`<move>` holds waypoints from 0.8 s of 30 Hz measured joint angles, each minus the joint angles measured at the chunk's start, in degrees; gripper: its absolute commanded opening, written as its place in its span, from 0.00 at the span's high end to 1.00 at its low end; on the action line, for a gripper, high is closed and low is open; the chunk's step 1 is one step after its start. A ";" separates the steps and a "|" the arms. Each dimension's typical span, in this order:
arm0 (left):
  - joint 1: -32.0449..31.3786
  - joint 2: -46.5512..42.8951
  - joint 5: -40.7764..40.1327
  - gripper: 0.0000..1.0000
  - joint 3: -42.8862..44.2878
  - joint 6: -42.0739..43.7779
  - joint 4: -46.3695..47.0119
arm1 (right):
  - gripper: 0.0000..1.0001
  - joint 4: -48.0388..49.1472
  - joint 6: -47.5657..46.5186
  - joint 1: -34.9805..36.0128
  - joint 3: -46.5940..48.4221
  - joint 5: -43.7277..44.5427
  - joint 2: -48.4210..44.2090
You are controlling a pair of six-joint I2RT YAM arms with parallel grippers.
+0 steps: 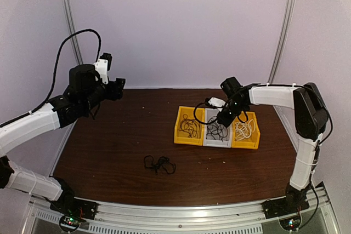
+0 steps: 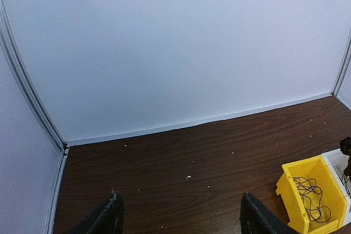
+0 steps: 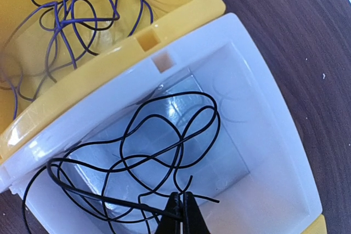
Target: Untangle the cables
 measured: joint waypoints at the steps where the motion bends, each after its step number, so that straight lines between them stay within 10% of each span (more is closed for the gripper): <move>1: 0.00 0.00 0.11 0.26 0.00 0.00 0.00 | 0.96 -0.37 0.07 0.09 0.35 -0.02 0.17; 24: 0.00 0.00 0.68 0.26 0.00 0.00 0.00 | 0.61 -8.61 -2.91 0.13 0.55 -0.02 -10.47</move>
